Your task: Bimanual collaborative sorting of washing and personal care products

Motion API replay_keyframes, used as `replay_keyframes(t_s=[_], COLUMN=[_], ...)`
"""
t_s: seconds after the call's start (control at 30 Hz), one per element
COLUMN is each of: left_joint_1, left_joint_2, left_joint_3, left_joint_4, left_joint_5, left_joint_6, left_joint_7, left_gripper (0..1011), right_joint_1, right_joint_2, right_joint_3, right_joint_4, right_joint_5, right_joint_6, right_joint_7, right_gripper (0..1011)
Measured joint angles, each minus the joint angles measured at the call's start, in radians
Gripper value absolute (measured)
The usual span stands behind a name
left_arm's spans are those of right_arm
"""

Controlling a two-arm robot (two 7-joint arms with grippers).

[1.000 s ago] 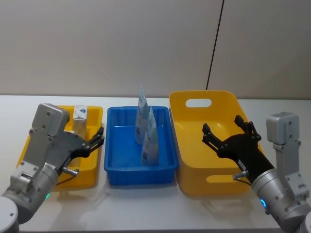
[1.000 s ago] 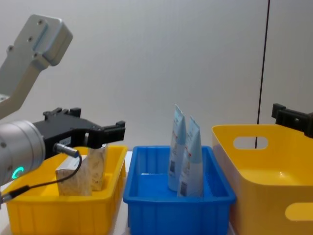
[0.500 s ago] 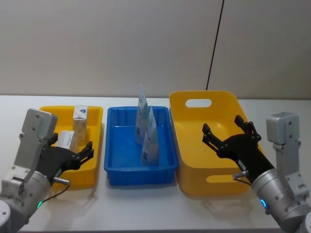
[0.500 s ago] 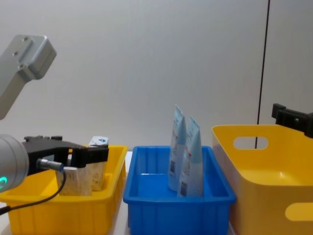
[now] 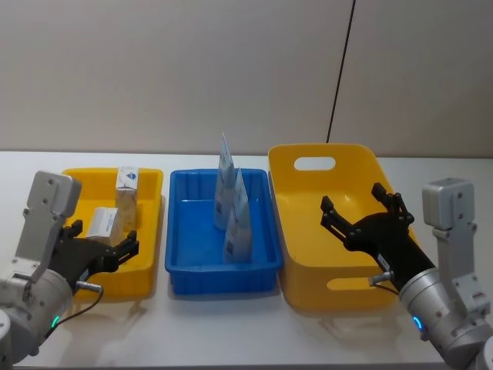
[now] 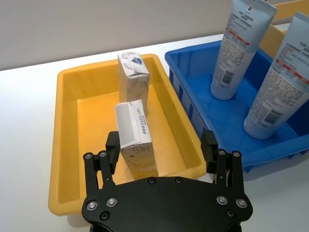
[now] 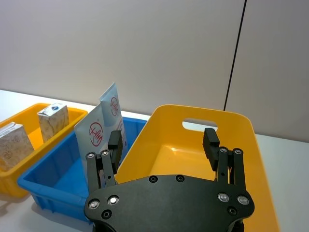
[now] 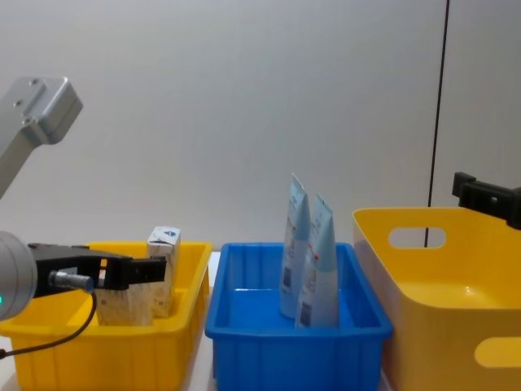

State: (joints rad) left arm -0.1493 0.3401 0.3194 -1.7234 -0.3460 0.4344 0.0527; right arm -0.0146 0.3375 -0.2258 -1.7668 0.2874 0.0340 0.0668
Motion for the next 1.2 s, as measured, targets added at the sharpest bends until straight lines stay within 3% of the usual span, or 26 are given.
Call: replay_keyframes(t_s=[0.27, 0.63, 1.2], left_joint_1=[-0.03, -0.112, -0.17], left_joint_2=[-0.008, -0.031, -0.063], left_joint_3=[-0.002, 0.018, 0.022], left_joint_4=[0.05, 0.161, 0.247], left_joint_5=[-0.002, 0.013, 0.051], left_joint_6=[-0.011, -0.042, -0.047], left_joint_7=[-0.03, -0.075, -0.059], left_gripper=[1001, 1001, 1001], right_joint_1=[0.0, 0.0, 0.0], right_joint_2=[0.0, 0.0, 0.0], right_joint_3=[0.0, 0.0, 0.0], right_joint_4=[0.0, 0.0, 0.0], right_joint_5=[0.0, 0.0, 0.0], right_joint_6=[0.0, 0.0, 0.0], right_joint_7=[0.0, 0.0, 0.0], right_gripper=[1002, 1002, 1002])
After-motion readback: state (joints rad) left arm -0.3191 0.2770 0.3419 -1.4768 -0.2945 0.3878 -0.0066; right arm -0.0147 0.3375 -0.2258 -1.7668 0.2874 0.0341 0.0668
